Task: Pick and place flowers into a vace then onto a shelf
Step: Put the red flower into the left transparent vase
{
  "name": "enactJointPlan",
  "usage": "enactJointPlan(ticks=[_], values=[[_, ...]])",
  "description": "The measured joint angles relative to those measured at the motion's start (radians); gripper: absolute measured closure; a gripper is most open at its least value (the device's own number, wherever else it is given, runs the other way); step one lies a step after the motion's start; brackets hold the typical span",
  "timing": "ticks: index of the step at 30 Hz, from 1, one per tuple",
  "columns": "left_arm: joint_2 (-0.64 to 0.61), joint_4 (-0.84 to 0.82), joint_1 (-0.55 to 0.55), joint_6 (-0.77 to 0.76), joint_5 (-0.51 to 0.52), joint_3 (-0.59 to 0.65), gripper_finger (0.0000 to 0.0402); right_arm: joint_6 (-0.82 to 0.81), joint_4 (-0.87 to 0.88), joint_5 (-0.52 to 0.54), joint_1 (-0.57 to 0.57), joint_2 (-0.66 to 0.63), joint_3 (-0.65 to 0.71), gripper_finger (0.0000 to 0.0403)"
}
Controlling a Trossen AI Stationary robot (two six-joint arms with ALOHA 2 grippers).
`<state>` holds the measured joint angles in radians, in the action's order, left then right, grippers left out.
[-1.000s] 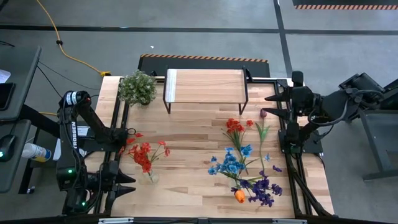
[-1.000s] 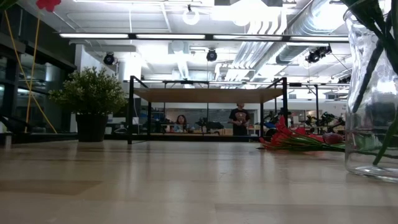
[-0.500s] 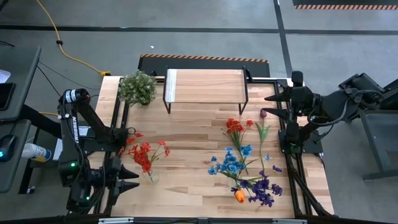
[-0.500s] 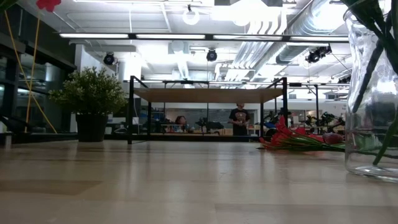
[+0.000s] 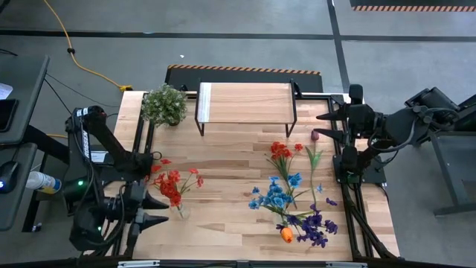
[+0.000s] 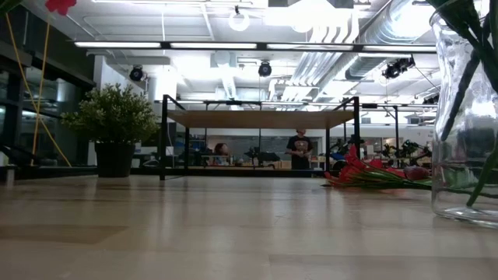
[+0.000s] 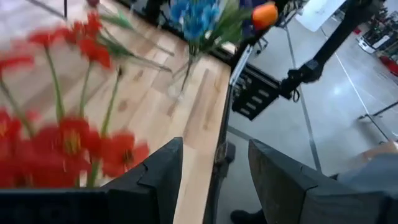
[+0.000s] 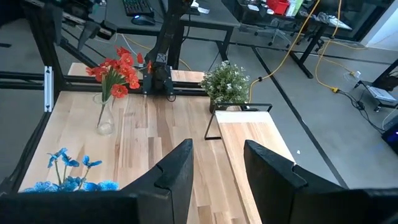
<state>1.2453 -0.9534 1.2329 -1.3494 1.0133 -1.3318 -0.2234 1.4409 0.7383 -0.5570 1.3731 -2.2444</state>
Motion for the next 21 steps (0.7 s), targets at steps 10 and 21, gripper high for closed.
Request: enactJointPlan(ticks=[10, 21], values=[[-0.001, -0.067, -0.129, 0.225, -0.013, -0.162, 0.0185, 0.025, 0.015, 0.007, 0.000, 0.000, 0.000, 0.0269], [-0.001, -0.213, -0.279, 0.403, -0.001, -0.376, 0.0185, 0.023, -0.019, 0.013, 0.000, 0.000, 0.000, 0.0269]])
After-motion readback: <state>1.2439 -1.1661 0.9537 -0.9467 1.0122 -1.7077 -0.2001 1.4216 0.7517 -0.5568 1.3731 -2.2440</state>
